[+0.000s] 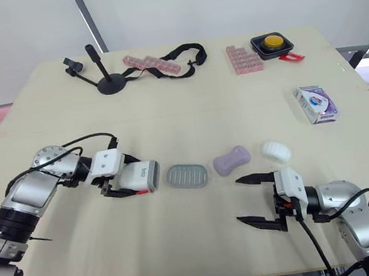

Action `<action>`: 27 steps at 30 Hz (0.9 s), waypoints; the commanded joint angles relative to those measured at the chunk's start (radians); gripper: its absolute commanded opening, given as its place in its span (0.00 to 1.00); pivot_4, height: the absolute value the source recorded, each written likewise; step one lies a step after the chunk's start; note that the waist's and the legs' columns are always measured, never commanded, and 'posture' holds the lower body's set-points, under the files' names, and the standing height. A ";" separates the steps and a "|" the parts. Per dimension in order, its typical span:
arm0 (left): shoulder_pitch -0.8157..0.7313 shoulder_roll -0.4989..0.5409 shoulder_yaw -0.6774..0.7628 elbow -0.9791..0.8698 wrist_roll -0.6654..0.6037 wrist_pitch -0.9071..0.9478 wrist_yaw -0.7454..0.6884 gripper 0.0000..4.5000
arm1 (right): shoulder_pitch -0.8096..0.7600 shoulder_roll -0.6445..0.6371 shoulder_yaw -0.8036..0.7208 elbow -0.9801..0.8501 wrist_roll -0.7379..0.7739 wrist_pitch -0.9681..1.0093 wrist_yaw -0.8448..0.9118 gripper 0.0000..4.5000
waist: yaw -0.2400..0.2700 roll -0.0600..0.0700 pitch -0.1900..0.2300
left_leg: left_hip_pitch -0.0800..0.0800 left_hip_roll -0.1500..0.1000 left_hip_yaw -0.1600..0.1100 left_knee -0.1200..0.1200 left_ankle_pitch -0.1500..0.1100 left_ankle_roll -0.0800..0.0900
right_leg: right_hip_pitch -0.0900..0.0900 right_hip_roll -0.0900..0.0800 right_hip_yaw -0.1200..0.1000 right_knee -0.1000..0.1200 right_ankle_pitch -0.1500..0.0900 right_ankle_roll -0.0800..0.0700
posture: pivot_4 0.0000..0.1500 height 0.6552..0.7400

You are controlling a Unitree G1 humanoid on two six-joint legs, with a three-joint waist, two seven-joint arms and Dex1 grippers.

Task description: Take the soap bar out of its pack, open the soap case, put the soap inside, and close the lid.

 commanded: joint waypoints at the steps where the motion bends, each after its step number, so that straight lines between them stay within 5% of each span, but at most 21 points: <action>1: -0.011 0.008 0.039 -0.036 -0.026 0.102 0.025 1.00 | 0.009 -0.002 -0.011 -0.017 0.005 -0.014 0.002 1.00 | 0.000 0.000 0.000 | 0.000 0.000 0.000 0.000 0.000 0.000 | 0.000 0.000 0.000 0.000 0.000 0.000 | 1.00 0.64; 16: -0.018 0.000 0.061 -0.073 -0.091 0.159 0.025 1.00 | 0.018 -0.004 -0.012 -0.029 0.002 -0.005 0.000 1.00 | 0.002 -0.003 0.002 | -0.001 0.000 0.000 0.000 0.000 0.000 | 0.000 0.000 0.000 0.000 0.000 0.000 | 1.00 0.64; 27: 0.017 0.063 0.100 -0.067 -0.077 0.029 0.011 1.00 | 0.010 -0.009 -0.020 -0.032 0.006 0.006 -0.003 1.00 | 0.002 -0.004 0.004 | -0.001 0.000 0.000 0.000 0.000 0.000 | 0.000 0.000 0.000 -0.001 0.000 0.000 | 1.00 0.64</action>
